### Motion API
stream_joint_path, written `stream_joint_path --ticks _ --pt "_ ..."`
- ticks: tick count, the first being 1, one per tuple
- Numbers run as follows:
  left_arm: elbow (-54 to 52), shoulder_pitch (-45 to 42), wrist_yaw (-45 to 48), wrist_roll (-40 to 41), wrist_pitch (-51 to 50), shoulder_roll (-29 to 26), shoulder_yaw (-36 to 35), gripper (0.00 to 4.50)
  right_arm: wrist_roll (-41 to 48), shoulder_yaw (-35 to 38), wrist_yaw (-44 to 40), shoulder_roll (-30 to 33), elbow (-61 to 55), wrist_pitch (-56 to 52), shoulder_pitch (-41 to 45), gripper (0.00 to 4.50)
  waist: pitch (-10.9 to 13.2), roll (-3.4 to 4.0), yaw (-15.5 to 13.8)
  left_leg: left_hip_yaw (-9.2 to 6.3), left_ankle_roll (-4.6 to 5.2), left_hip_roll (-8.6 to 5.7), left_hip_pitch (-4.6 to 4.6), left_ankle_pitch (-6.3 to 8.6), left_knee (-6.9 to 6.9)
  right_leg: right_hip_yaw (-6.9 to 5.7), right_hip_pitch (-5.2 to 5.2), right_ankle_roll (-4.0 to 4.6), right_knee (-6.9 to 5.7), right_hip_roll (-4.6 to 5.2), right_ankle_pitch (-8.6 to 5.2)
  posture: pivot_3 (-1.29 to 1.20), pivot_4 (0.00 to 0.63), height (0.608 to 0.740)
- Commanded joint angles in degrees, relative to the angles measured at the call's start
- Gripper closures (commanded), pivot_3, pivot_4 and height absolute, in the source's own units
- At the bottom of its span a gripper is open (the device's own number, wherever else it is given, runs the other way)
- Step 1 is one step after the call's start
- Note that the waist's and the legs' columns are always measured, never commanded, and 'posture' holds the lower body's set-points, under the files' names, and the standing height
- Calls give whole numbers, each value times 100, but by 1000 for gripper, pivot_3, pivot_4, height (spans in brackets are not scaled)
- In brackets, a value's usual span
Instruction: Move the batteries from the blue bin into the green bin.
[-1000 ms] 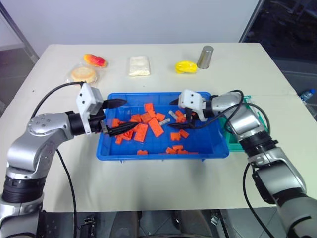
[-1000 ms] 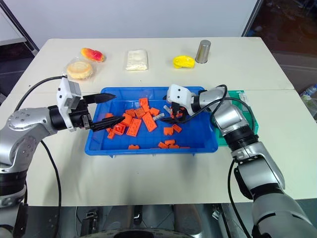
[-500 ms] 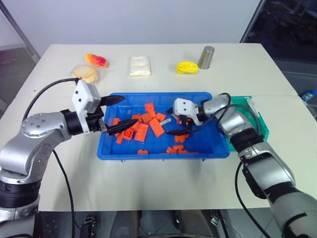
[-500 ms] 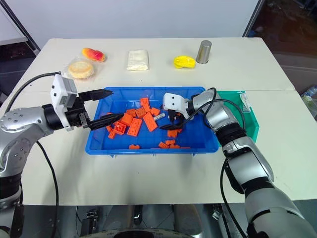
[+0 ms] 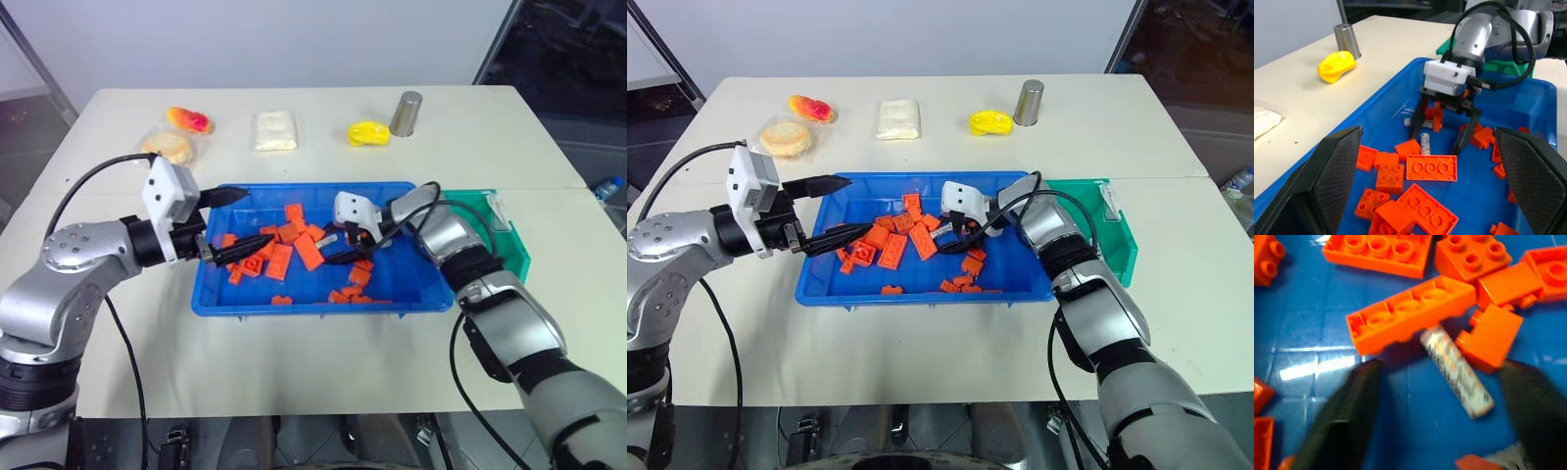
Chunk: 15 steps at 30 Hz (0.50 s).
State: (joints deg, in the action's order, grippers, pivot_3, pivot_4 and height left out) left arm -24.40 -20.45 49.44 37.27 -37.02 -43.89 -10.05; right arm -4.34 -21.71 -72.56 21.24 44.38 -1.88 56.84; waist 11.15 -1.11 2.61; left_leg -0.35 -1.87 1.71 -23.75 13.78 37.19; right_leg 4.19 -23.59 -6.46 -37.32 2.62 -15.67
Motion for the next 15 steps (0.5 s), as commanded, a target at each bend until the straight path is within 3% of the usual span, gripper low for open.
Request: stream_joint_path --ticks 1,3,4,15 --pt "-106 18 -22 20 128 -55 -162 0 -51 54 -29 -6 -49 111 90 2991 0 0 -1 0 0 0 0 0 0 0 0 0 0 0 0 0 150 740" --pt "-94 27 -19 7 146 -62 -166 0 -67 60 -26 -7 -60 136 92 4081 0 0 -1 0 0 0 0 0 0 0 0 0 0 0 0 0 150 740" --pt "-90 29 -18 4 152 -62 -164 0 -74 74 -1 -10 -77 144 96 4412 0 0 -1 0 0 0 1 0 0 0 1 0 0 0 0 0 150 740" --pt "101 -68 74 -56 285 31 -6 0 217 457 122 170 -1143 -430 181 4412 0 0 -5 -1 0 0 2 0 -1 0 2 0 -1 0 0 0 150 740"
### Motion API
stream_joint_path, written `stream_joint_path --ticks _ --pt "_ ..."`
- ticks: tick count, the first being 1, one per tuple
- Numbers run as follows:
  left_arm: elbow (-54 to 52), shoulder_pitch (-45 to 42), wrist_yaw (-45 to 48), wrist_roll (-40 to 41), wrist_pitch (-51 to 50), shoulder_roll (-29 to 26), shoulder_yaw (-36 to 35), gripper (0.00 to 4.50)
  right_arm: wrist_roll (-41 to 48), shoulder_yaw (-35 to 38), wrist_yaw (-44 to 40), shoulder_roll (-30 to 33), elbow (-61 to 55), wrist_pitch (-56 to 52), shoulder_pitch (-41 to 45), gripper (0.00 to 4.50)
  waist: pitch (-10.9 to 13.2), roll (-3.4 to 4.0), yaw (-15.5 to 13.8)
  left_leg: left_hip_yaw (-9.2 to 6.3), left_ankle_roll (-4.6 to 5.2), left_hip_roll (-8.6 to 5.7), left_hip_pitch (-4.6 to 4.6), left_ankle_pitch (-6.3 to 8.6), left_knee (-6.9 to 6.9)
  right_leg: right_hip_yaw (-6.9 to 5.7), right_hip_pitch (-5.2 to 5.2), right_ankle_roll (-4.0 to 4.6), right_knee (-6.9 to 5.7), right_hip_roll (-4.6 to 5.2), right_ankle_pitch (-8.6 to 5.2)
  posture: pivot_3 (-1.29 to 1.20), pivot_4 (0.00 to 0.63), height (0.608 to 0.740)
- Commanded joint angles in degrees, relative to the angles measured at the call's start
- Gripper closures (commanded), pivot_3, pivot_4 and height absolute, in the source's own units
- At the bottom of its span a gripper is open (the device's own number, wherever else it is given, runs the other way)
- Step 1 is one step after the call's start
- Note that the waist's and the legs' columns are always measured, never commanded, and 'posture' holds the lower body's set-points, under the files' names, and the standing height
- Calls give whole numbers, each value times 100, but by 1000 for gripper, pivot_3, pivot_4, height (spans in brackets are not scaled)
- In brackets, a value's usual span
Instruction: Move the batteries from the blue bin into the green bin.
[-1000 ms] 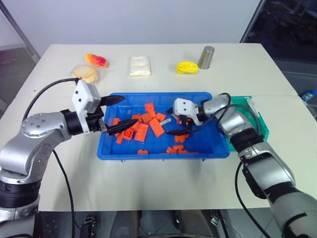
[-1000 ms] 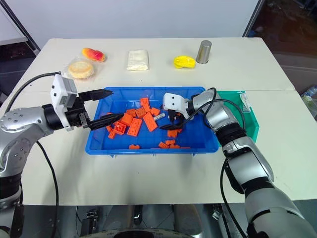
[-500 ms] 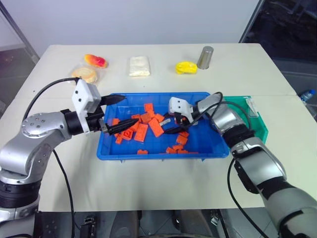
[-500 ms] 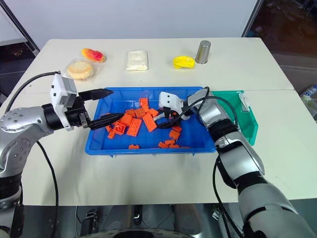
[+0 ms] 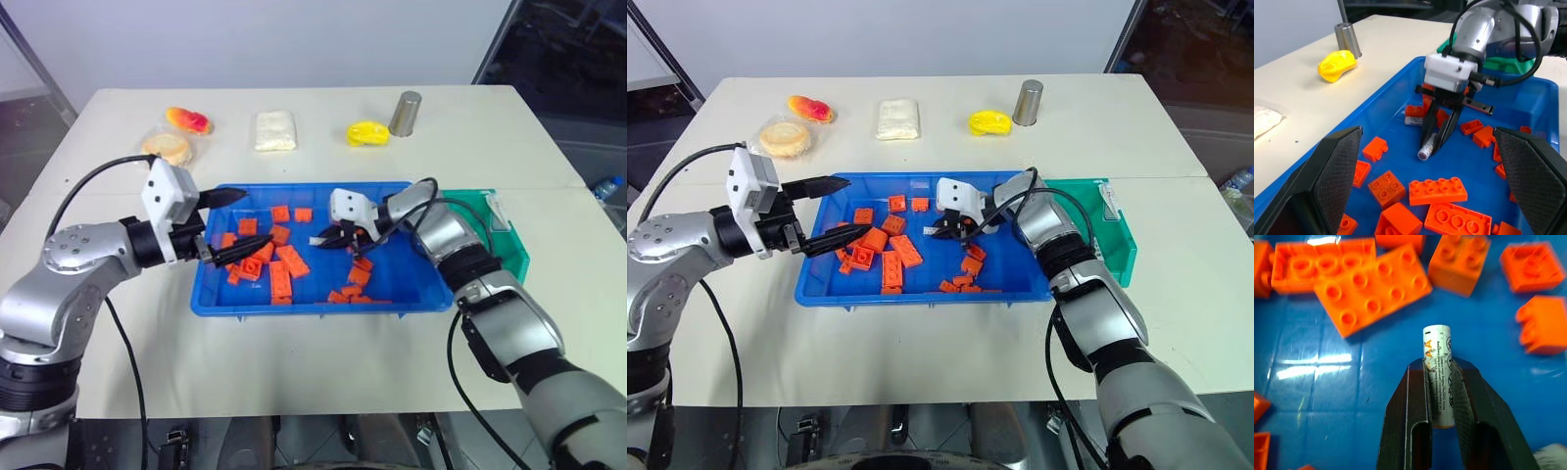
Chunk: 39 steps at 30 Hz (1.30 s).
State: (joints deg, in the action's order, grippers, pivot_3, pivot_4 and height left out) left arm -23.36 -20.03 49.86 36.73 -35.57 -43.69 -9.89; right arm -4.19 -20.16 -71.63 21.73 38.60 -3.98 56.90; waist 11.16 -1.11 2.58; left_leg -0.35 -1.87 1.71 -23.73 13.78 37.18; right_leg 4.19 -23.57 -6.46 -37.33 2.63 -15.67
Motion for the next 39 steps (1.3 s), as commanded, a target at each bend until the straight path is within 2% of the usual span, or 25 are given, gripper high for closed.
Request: stream_joint_path --ticks 1,6,14,20,24,29,31,33,37,38,39 --pt "20 -128 45 -1 154 19 -7 0 241 348 18 156 -730 -337 178 4412 0 0 -2 0 0 0 0 0 0 0 0 0 0 0 0 0 150 740" --pt "210 -294 209 -29 253 53 135 0 586 770 -28 634 -1906 -1205 178 4412 0 1 -32 -1 0 -1 -1 0 0 -1 1 0 1 1 0 0 150 740" --pt "643 -755 707 -16 349 181 458 0 685 1428 -227 2494 -2924 -1805 -335 4412 0 1 -83 2 1 -4 -2 0 -1 0 2 0 9 3 0 0 150 740" --pt "1205 -1080 1072 -70 496 383 728 0 944 2216 -179 3696 -3698 -2476 -1385 4412 1 1 -84 4 1 -4 -3 1 -2 1 2 1 12 1 -1 0 150 740" --pt "1703 -1303 1285 -245 654 548 887 0 1213 2811 15 4053 -4233 -2906 -2371 4412 1 1 -39 3 1 -3 -1 1 -1 2 4 0 12 0 -1 0 150 740" --pt "2147 -1602 1566 -475 894 685 1094 0 1357 3186 385 4106 -4388 -3036 -3113 4412 1 1 -9 6 2 -3 1 0 5 6 6 -1 9 -1 0 0 150 740" --pt "2279 -1711 1631 -537 962 728 1136 0 1338 3246 598 4061 -4283 -2973 -3227 3363 1 1 -10 7 1 -4 2 0 5 6 7 -1 9 -1 0 0 150 740" --pt "2361 -1787 1678 -587 995 768 1146 0 1424 3267 562 4089 -4243 -2910 -3362 2525 0 1 -17 7 1 -4 2 0 5 6 6 -2 9 -1 0 0 150 740" --pt "2387 -1837 1732 -637 993 797 1126 0 1465 3199 698 4104 -4256 -2851 -3385 387 0 2 -15 6 2 -3 2 0 4 6 6 -2 9 -2 0 0 150 740" --pt "2362 -1827 1732 -640 983 792 1114 0 1476 3170 735 4097 -4259 -2858 -3335 33 0 2 -15 6 2 -3 2 0 4 7 6 -2 9 -2 0 0 150 740" --pt "2330 -1804 1719 -644 969 778 1092 0 1442 3115 793 4090 -4240 -2806 -3242 33 0 2 -15 5 2 -3 2 0 4 6 7 -2 9 -2 0 0 150 740"
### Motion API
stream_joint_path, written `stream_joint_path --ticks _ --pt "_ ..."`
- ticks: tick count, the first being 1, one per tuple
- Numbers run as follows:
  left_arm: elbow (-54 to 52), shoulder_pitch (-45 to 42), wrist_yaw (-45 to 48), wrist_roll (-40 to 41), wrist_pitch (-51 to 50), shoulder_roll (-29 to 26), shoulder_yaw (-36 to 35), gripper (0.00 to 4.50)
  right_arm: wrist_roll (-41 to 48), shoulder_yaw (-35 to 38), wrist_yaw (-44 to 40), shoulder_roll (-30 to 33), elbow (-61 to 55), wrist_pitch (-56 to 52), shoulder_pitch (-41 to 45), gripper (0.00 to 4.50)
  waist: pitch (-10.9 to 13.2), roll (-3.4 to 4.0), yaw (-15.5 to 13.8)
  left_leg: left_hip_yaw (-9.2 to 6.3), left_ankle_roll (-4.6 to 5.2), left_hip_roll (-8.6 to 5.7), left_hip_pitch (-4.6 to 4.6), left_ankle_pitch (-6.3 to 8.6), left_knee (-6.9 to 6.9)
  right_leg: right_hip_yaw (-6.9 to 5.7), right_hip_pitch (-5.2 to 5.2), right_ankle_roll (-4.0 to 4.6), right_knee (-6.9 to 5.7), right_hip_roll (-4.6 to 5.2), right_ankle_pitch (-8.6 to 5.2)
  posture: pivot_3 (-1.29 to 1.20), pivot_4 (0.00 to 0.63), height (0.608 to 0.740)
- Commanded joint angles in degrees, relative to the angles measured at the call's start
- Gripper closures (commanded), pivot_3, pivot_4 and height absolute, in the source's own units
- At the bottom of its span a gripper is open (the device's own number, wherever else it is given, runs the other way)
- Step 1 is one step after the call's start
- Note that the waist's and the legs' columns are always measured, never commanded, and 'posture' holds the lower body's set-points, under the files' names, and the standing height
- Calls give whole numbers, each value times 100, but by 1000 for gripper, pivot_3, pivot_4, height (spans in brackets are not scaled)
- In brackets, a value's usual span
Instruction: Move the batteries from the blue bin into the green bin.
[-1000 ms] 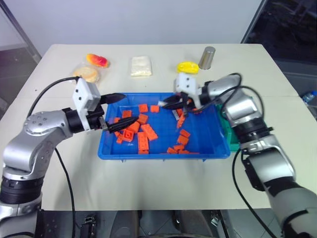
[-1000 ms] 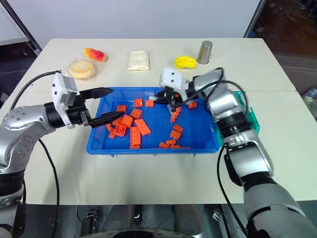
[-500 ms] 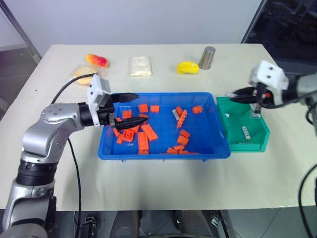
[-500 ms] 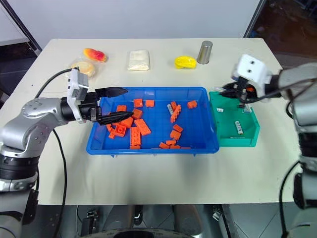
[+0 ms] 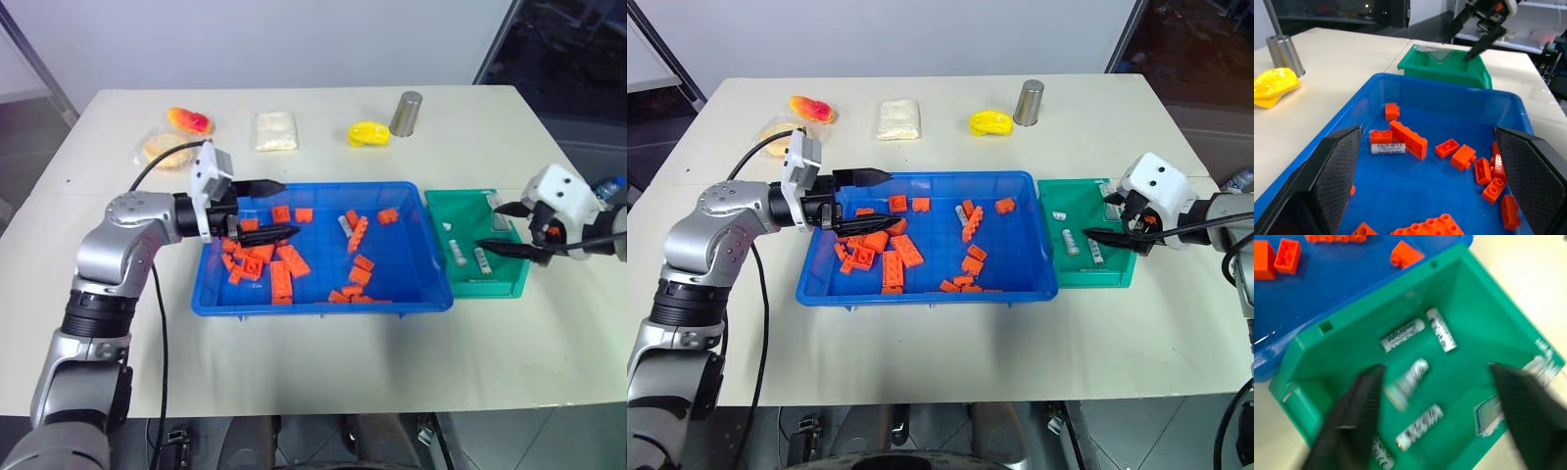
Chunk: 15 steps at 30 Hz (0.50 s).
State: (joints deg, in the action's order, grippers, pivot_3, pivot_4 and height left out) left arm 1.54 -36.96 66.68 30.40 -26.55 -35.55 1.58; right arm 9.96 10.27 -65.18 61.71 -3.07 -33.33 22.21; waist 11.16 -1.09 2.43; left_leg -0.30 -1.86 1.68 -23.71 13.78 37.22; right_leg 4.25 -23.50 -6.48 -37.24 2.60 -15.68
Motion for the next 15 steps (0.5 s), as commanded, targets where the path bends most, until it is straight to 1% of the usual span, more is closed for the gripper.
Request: stream_joint_path --ticks 1,5,8,12,15 --pt "-190 -84 17 -11 53 -51 -80 0 0 21 218 74 -50 163 343 33 0 0 4 1 0 0 0 0 0 1 0 0 0 0 0 0 150 740" --pt "-288 101 -133 -118 75 -241 -239 0 268 -300 561 -473 -180 -203 1424 33 1 3 51 8 0 2 9 0 -2 7 -1 0 -3 -1 0 0 150 740" --pt "-358 298 -404 -248 121 -396 -440 0 559 -630 924 -1336 -341 -681 2041 33 1 3 47 2 0 10 14 0 -8 5 0 2 -7 -12 -1 0 150 740" --pt "-532 570 -721 -418 223 -493 -568 0 908 -858 1452 -2380 -509 -1397 2291 33 1 2 -11 0 0 10 11 0 -10 4 -1 4 -9 -10 -2 0 150 740" --pt "-757 724 -949 -363 149 -474 -678 0 1022 -1074 1762 -2866 -615 -1760 2218 33 1 2 -86 -4 -1 2 -14 0 1 0 -12 3 -9 4 -1 0 150 740"
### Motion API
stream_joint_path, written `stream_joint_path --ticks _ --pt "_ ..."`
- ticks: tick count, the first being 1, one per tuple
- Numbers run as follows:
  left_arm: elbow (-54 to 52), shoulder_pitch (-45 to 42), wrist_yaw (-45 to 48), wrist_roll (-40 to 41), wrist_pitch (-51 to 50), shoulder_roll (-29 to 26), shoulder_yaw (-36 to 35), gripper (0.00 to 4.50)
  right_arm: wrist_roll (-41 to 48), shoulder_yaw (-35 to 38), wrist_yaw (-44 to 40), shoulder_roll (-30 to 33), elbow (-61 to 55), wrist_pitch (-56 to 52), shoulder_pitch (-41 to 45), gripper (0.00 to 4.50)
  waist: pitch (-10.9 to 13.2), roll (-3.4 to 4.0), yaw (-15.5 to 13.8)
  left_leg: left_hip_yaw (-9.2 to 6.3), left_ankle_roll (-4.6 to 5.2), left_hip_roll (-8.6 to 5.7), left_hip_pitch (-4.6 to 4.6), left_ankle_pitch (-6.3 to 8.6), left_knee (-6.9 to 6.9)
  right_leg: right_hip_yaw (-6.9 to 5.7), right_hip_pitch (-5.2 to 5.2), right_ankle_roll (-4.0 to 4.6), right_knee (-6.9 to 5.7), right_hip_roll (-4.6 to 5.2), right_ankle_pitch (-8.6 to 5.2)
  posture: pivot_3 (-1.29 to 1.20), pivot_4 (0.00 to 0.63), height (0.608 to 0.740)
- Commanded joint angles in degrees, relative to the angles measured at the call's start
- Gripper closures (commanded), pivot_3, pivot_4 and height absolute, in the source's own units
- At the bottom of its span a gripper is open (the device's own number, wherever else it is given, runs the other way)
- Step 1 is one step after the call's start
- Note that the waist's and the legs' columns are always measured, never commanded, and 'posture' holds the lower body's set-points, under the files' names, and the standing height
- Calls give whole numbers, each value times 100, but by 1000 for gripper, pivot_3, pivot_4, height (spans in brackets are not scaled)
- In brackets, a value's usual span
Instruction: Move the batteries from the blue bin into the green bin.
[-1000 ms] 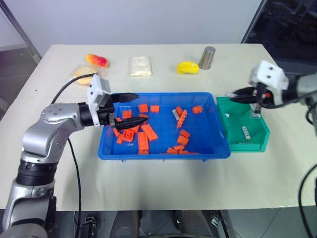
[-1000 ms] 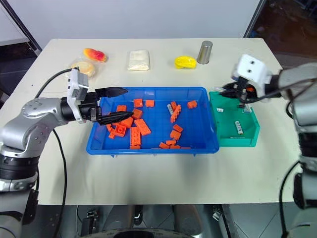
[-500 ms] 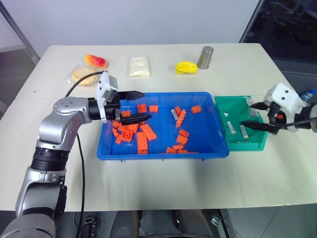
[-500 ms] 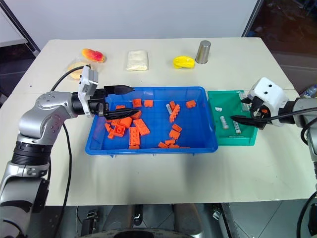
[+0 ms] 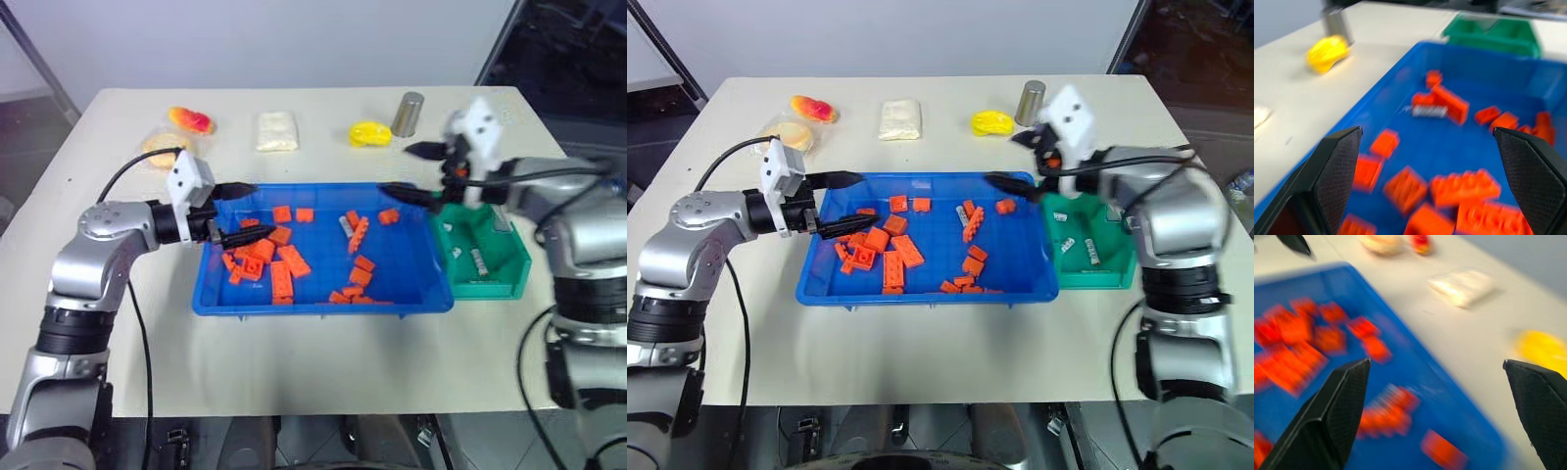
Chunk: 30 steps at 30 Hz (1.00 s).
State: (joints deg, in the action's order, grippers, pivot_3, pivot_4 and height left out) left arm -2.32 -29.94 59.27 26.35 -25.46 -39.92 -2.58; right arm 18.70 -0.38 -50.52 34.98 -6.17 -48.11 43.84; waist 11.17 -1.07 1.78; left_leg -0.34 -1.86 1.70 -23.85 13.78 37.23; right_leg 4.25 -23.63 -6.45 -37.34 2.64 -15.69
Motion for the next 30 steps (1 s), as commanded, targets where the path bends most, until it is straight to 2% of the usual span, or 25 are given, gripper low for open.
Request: stream_joint_path --ticks 1,5,9,23,30 --pt "-529 98 -340 79 -17 -4 -318 0 220 -123 404 -373 -387 -491 -55 33 0 -1 -54 -1 0 0 -10 0 5 -1 -4 -1 2 1 1 0 150 740" --pt "-1035 341 -766 251 -251 103 -498 0 425 -403 714 -798 -650 -1084 -422 33 -2 -4 -112 -8 0 -3 -19 0 6 -5 -9 -1 1 3 1 0 150 740" --pt "-1372 517 -1023 355 -432 174 -542 0 428 -637 836 -882 -652 -1189 -647 33 -2 -4 -86 -8 0 -5 -23 0 8 -6 -13 -1 2 2 1 0 150 740" --pt "-1672 636 -1396 547 -616 294 -520 0 -369 -1120 1069 -726 757 -260 -471 33 -3 -5 -63 -8 0 -3 -17 0 9 -7 -12 -1 -2 -4 1 0 150 740" --pt "-1690 640 -1426 565 -602 348 -459 0 -631 -1226 1130 -802 1037 19 -375 33 -3 -5 -63 -8 0 -3 -16 0 7 -7 -11 -1 -2 -4 1 0 150 740"
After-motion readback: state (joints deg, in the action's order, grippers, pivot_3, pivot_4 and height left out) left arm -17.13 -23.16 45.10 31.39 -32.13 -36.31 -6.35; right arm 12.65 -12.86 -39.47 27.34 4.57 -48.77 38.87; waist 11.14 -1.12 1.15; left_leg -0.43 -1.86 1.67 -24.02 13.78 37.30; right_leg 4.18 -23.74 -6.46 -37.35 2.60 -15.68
